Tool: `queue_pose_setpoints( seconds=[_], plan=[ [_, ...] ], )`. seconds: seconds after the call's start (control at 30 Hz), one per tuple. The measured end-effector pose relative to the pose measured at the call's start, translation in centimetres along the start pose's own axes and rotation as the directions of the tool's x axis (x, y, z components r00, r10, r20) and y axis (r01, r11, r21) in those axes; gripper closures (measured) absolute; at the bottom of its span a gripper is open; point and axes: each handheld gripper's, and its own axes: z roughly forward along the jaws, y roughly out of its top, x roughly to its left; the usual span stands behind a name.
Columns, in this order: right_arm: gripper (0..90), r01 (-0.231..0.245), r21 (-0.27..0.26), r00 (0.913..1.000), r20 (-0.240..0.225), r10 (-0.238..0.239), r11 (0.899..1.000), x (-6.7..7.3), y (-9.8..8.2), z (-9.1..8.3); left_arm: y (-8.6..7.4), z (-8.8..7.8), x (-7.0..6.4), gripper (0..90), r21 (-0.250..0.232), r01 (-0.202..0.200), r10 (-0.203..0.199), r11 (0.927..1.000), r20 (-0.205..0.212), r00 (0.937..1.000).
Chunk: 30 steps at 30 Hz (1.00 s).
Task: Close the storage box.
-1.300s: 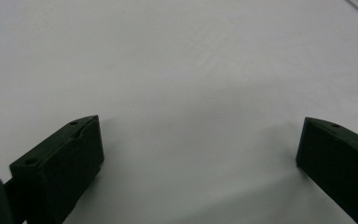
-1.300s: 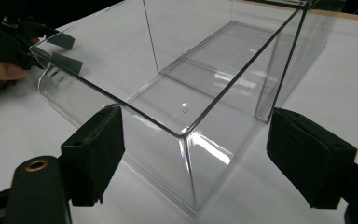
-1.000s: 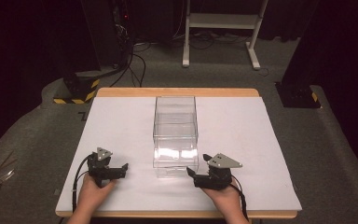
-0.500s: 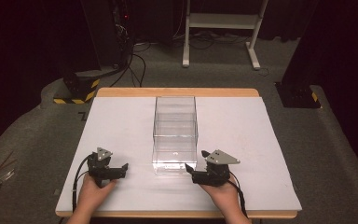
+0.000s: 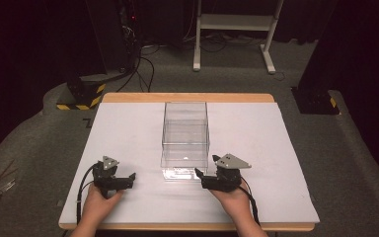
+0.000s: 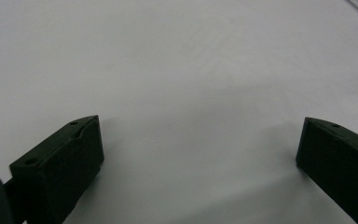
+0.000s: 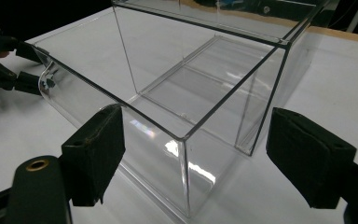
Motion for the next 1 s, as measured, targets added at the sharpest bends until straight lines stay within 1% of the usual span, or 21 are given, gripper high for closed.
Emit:
queue_pose_setpoints(
  seconds=[0.2,1.0],
  plan=[
    [19.8,-0.021,-0.002,0.9997,0.01,0.021,1.0,-0.5,0.3,0.6,0.0,0.0,0.0,1.0,0.0,0.0,0.0,1.0,-0.001,1.0],
    [19.4,-0.037,-0.012,0.9973,0.063,0.037,0.999,-1.9,1.3,2.5,0.0,0.0,0.0,1.0,-0.002,0.0,0.0,1.0,-0.001,1.0]
  ],
)
